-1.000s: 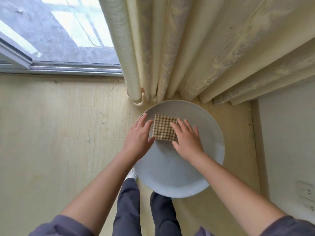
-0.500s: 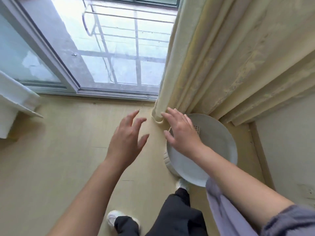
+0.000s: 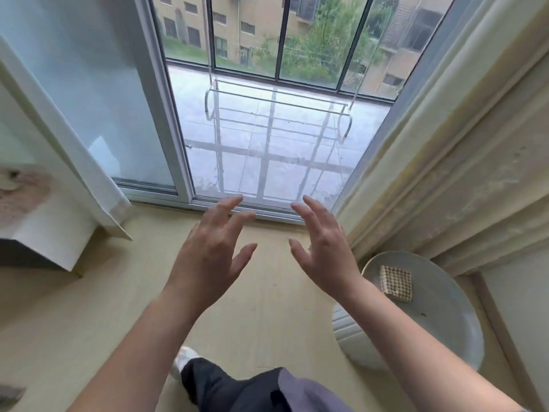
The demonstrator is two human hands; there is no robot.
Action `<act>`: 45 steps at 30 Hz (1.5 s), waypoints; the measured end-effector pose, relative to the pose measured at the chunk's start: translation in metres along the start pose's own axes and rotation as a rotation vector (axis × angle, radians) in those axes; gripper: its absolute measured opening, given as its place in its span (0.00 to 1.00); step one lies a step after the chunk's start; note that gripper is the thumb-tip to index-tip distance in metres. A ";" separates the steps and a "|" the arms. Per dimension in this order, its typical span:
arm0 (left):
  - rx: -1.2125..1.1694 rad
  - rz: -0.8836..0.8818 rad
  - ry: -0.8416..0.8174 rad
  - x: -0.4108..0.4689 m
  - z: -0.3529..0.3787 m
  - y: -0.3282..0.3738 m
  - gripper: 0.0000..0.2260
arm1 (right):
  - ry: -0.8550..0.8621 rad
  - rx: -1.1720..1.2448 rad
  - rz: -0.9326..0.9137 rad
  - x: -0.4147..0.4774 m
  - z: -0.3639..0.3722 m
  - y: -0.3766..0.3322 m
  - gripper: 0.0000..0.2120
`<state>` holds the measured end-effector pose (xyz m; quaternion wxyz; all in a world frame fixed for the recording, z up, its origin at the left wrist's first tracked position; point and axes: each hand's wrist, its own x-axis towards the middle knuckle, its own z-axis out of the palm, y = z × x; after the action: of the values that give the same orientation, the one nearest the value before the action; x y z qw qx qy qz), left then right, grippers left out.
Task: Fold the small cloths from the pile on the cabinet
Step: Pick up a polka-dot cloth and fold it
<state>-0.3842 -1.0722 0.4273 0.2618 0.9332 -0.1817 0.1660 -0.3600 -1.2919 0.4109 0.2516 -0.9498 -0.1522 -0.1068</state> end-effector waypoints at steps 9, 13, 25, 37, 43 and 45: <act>0.033 -0.078 -0.021 0.019 -0.107 -0.225 0.18 | -0.004 0.032 -0.068 0.154 0.120 -0.149 0.27; 0.012 -0.139 0.036 0.026 -0.154 -0.309 0.18 | -0.029 0.016 -0.132 0.223 0.163 -0.221 0.26; -0.062 -0.184 -0.045 0.035 -0.270 -0.600 0.15 | 0.018 0.106 -0.010 0.339 0.350 -0.430 0.22; 0.014 -0.312 -0.275 -0.015 -0.334 -0.856 0.18 | -0.235 0.159 0.083 0.411 0.544 -0.585 0.21; 0.026 -0.355 -0.436 -0.036 -0.304 -0.982 0.16 | -0.329 0.114 0.149 0.453 0.662 -0.614 0.21; -0.003 -0.363 -0.470 -0.036 -0.292 -1.023 0.15 | -0.384 0.093 0.204 0.466 0.707 -0.621 0.21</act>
<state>-0.0426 -0.0875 0.2100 0.2393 0.9630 -0.0675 -0.1044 -0.0501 -0.3080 0.2161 0.2712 -0.9505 -0.1054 0.1090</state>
